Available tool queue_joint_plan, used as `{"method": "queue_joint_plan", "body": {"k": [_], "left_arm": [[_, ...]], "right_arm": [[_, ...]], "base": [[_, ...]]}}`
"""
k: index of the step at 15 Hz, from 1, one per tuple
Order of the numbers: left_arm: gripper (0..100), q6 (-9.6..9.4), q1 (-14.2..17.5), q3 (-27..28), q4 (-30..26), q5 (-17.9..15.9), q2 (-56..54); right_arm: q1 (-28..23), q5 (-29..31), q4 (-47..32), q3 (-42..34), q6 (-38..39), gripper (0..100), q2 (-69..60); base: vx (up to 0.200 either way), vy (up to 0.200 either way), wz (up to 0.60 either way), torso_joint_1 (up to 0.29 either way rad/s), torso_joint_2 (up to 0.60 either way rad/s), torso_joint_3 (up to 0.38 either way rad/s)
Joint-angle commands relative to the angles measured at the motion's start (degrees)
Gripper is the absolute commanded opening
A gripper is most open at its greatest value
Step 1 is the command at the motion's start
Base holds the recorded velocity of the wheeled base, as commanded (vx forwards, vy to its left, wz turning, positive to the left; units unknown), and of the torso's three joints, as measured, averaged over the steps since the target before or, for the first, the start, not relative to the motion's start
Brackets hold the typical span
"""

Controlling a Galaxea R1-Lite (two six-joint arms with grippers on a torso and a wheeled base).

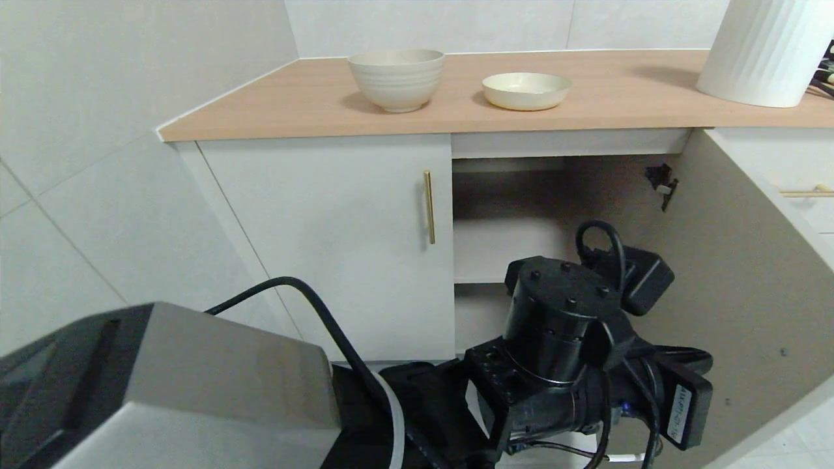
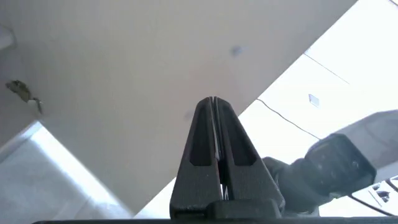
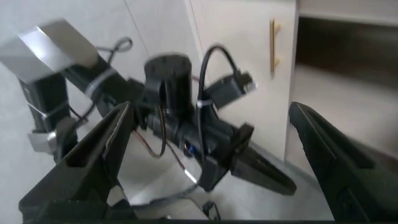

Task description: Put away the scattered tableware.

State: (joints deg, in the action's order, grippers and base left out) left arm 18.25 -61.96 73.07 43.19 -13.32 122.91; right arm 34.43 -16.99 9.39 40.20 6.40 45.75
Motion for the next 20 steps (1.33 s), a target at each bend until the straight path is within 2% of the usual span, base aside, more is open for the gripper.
{"method": "queue_joint_plan", "body": {"k": [1,5,6,7,8,9,10,11,12,13,14,15,17,18,20], "left_arm": [[0,0.03,2.4,-0.5,0.2,2.8,-2.0],[0,-0.76,12.0,-8.6,-0.5,3.4,-13.0],[0,-2.25,16.8,-13.0,-2.0,3.4,-18.1],[0,-4.01,20.3,-15.9,-3.7,3.4,-21.6],[0,-6.56,25.4,-20.1,-7.2,3.6,-26.6],[0,-7.61,29.2,-23.1,-10.2,3.9,-30.6],[0,-7.79,31.3,-24.6,-11.6,4.1,-32.6],[0,-7.88,36.3,-28.6,-13.3,4.3,-37.7],[0,-7.88,38.9,-31.1,-13.6,4.3,-40.7],[0,-7.88,39.7,-31.9,-13.6,4.3,-41.7],[0,-7.88,41.3,-34.0,-13.5,4.3,-44.1],[100,-7.79,42.2,-35.5,-13.4,4.3,-45.8],[100,-7.26,42.7,-36.2,-13.0,4.2,-46.8],[100,-7.70,42.9,-36.2,-13.0,4.4,-47.1],[100,-7.61,44.8,-36.2,-13.0,4.4,-48.3]], "right_arm": [[-0.1,0.2,-0.3,0.1,0.0,100,1.6],[-0.1,3.6,-0.2,-1.1,2.5,100,13.2],[-0.2,4.3,0.1,-0.8,2.6,100,18.5],[-0.7,4.4,0.8,-0.3,2.6,100,22.0],[-2.0,4.4,4.4,0.8,2.6,100,28.2],[-2.5,4.4,9.4,0.9,2.3,100,32.5],[-2.6,4.3,12.0,1.1,2.3,100,34.4],[-2.6,4.3,13.7,3.8,2.0,100,39.5],[-2.6,4.4,12.3,6.6,2.0,100,41.7],[-2.6,4.4,11.4,7.5,2.0,100,42.3],[-2.6,4.8,7.0,10.6,2.0,100,42.9],[-2.6,5.2,2.7,12.1,2.2,100,41.5],[-2.6,6.8,-1.0,11.1,2.3,100,37.6],[-2.6,8.7,-3.3,10.3,2.3,100,34.8],[-3.8,9.8,-6.0,10.6,2.4,100,31.9]], "base": [[0.000,0.000,0.00,0.000,0.00,0.000],[0.000,0.000,0.00,0.000,0.00,0.000],[0.000,0.000,0.00,0.000,0.00,0.000],[0.000,0.000,0.00,0.000,0.00,0.000],[0.000,0.000,0.00,0.000,0.00,0.000],[0.000,0.000,0.00,0.000,0.00,0.000],[0.000,0.000,0.00,0.000,0.00,0.000],[0.000,0.000,0.00,0.000,0.00,0.000],[0.000,0.000,0.00,0.000,0.00,0.000],[0.000,0.000,0.00,0.000,0.00,0.000],[0.000,0.000,0.00,0.000,0.00,0.000],[0.000,0.000,0.00,0.000,0.00,0.000],[0.000,0.000,0.00,0.000,0.00,0.000],[0.000,0.000,0.00,0.000,0.00,0.000],[0.000,0.000,0.00,0.000,0.00,0.000]]}}
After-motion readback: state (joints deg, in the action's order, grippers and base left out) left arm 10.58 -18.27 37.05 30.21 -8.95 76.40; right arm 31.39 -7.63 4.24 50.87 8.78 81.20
